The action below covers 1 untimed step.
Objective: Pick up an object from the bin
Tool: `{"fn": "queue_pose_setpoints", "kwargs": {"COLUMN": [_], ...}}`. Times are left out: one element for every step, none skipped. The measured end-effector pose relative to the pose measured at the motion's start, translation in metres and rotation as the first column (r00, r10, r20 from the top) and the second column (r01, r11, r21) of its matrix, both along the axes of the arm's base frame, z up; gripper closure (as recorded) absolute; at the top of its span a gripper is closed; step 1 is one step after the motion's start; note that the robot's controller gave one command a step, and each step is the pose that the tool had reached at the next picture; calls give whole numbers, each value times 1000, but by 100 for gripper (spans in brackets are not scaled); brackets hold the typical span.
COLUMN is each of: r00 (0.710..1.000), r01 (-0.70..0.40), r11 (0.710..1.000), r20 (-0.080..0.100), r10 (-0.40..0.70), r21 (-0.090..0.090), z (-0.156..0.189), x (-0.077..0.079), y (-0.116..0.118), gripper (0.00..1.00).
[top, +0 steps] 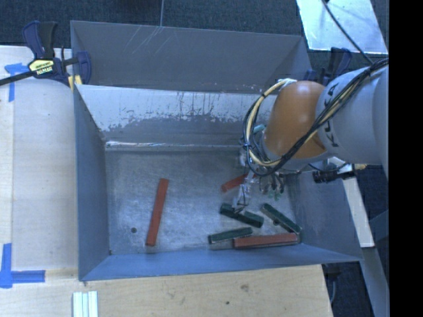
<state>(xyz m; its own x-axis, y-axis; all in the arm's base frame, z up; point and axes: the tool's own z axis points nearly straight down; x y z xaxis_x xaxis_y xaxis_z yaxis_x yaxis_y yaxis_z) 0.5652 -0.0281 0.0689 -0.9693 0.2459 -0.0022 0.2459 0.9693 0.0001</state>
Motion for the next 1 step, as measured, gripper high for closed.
{"fn": "queue_pose_setpoints", "kwargs": {"r00": [1000], "r01": [0], "r11": [1000], "r20": [4], "r10": [0], "r21": [0], "z": [3], "x": [0], "y": [0], "gripper": [100]}}
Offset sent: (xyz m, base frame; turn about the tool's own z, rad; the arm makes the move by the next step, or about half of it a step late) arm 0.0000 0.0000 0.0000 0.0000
